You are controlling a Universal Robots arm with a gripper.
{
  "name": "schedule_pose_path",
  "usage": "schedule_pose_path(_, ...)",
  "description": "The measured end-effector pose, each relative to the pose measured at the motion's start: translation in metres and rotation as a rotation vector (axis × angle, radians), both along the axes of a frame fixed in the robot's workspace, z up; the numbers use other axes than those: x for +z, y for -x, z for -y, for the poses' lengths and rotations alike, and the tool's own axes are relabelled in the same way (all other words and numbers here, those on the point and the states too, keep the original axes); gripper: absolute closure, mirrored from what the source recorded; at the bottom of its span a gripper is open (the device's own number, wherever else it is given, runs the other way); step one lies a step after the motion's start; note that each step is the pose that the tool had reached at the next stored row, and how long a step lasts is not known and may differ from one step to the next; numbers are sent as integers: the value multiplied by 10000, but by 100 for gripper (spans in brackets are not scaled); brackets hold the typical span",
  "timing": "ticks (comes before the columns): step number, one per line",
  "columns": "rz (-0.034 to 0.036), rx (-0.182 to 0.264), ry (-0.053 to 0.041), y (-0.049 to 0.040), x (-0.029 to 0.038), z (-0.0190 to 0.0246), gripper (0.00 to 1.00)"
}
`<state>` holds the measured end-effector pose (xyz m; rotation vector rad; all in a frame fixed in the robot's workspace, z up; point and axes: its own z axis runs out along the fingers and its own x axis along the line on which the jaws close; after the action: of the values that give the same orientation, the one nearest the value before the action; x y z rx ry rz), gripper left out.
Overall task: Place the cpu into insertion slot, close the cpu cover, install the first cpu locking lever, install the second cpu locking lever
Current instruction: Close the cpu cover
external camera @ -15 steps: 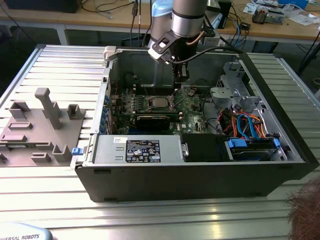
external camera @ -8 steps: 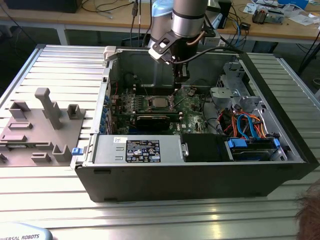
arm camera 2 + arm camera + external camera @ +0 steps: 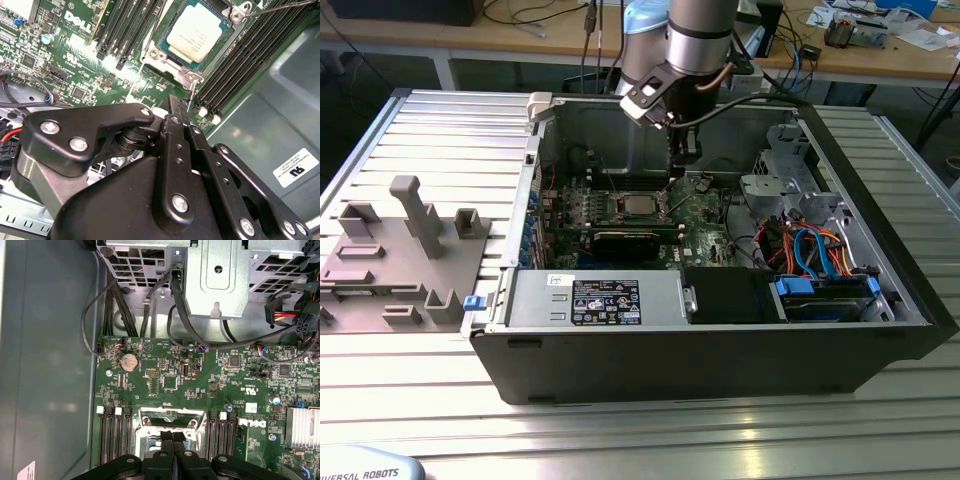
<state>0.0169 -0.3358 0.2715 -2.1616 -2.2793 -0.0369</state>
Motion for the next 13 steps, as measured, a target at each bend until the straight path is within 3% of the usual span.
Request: schedule_pose_path(13,0,0,0,-57,-3,0,89)
